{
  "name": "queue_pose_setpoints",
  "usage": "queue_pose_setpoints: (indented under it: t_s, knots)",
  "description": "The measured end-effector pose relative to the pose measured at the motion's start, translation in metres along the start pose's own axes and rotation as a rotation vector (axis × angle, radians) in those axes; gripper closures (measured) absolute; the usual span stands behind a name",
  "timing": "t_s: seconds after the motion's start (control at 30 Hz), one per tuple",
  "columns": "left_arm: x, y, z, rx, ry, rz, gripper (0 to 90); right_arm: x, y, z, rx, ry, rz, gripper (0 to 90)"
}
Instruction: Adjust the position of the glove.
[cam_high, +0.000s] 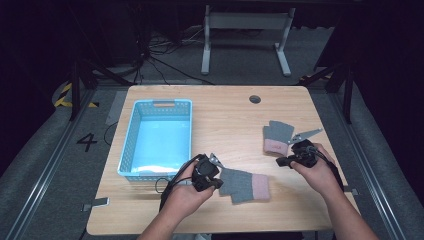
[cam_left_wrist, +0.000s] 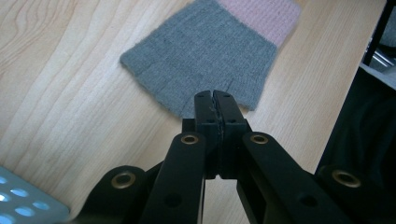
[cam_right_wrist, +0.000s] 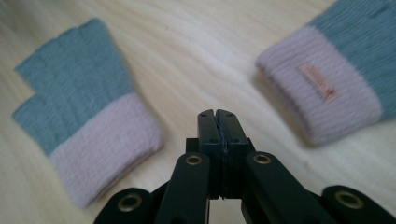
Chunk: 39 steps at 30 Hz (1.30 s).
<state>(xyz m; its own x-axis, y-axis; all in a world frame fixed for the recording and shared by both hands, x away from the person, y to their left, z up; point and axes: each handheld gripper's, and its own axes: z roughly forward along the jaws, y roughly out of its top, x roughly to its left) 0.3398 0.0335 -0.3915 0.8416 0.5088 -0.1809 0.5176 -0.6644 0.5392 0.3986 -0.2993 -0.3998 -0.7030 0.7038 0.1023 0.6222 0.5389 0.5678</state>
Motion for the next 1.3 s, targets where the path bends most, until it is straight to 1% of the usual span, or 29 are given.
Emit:
queue_pose_setpoints:
  t_s: [0.07, 0.13, 0.2, 0.27, 0.3, 0.4, 0.47, 0.53, 0.57, 0.67, 0.77, 1.0, 1.2, 1.3]
  knots:
    - [0.001, 0.0, -0.001, -0.003, 0.001, -0.004, 89.9, -0.005, 0.008, 0.003, -0.008, 0.001, 0.011, 90.0]
    - [0.003, -0.001, -0.002, -0.007, 0.002, -0.008, 89.9, -0.008, 0.013, 0.005, -0.015, -0.008, 0.01, 90.0]
    - [0.004, -0.001, -0.002, -0.009, 0.0, -0.008, 89.8, -0.013, 0.019, 0.007, -0.021, -0.026, 0.008, 90.0]
    - [0.005, -0.001, -0.002, -0.008, -0.001, -0.008, 89.8, -0.019, 0.024, 0.009, -0.032, -0.044, 0.02, 90.0]
    - [0.005, -0.001, -0.002, -0.01, 0.001, -0.009, 89.7, -0.023, 0.025, 0.011, -0.033, -0.044, 0.027, 90.0]
    - [0.006, -0.002, -0.002, -0.018, 0.0, -0.013, 89.6, -0.032, 0.03, 0.015, -0.028, -0.067, 0.038, 90.0]
    - [0.008, -0.002, -0.003, -0.021, 0.0, -0.014, 89.6, -0.036, 0.032, 0.019, -0.019, -0.074, 0.035, 90.0]
    - [0.008, -0.002, -0.004, -0.022, 0.001, -0.018, 89.5, -0.037, 0.033, 0.022, -0.021, -0.082, 0.041, 90.0]
    - [0.008, -0.002, -0.004, -0.023, -0.001, -0.018, 89.6, -0.038, 0.033, 0.024, -0.019, -0.074, 0.047, 90.0]
    - [0.007, -0.002, -0.004, -0.023, 0.0, -0.014, 89.5, -0.037, 0.035, 0.028, -0.021, -0.083, 0.039, 90.0]
    - [0.006, -0.002, -0.004, -0.025, -0.001, -0.013, 89.2, -0.037, 0.036, 0.033, -0.003, -0.082, 0.035, 90.0]
    - [0.007, -0.002, -0.008, -0.036, 0.002, -0.013, 88.7, -0.04, 0.036, 0.039, 0.004, -0.087, 0.045, 90.0]
    - [0.007, -0.002, -0.008, -0.037, 0.001, -0.014, 88.3, -0.044, 0.033, 0.045, 0.037, -0.09, 0.055, 90.0]
    - [0.008, -0.002, -0.009, -0.037, 0.0, -0.014, 88.0, -0.046, 0.03, 0.047, 0.044, -0.093, 0.066, 90.0]
